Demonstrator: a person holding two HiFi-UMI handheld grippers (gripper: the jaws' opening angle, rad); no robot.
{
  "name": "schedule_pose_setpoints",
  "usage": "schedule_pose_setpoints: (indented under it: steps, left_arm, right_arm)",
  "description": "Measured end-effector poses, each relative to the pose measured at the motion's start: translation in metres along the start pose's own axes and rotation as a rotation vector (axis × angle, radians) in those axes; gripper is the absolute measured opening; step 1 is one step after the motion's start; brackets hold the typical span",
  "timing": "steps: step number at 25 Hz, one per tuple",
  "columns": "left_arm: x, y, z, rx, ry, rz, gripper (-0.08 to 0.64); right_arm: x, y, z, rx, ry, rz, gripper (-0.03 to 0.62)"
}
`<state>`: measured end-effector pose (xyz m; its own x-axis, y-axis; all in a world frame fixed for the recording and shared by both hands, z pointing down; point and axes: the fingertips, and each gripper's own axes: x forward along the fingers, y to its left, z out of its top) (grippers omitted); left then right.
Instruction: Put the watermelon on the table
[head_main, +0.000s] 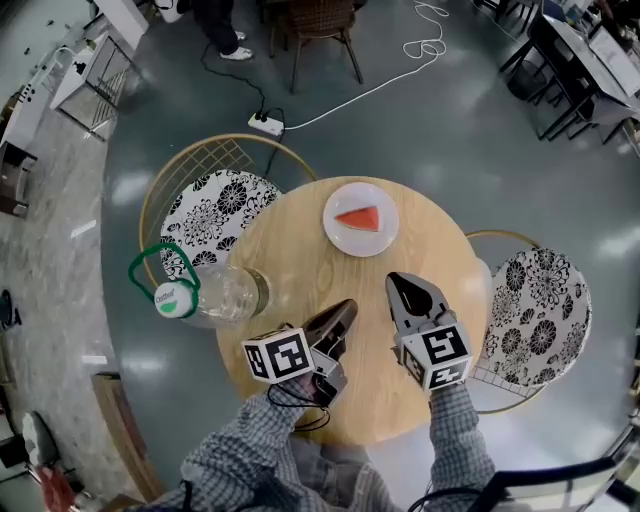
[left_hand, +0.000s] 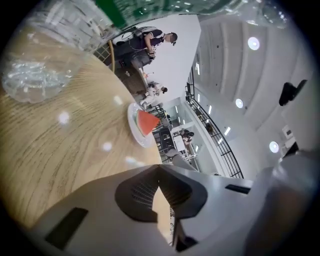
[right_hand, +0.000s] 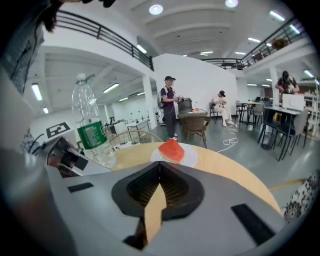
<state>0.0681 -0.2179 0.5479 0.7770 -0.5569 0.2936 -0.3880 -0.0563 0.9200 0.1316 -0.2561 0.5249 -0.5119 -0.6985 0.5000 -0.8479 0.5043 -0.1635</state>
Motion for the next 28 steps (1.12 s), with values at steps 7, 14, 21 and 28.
schedule_pose_setpoints:
  steps: [7,14,21,28]
  left_arm:
    - [-0.03,-0.051,-0.015,0.184,0.059,-0.118,0.006]
    - [-0.072,-0.085,-0.033,0.278,0.069,-0.173,0.006]
    - [-0.122,-0.112,-0.04,0.398,0.027,-0.214,0.006]
    - [-0.166,-0.144,-0.064,0.473,0.012,-0.243,0.006]
  right_arm:
    - [-0.064,0.024,-0.015,0.209,-0.056,-0.048,0.009]
    - [-0.123,0.044,-0.023,0.288,-0.146,-0.102,0.009]
    - [-0.184,0.085,-0.005,0.184,-0.228,-0.132,0.009]
    - [-0.234,0.119,-0.013,0.236,-0.284,-0.155,0.009]
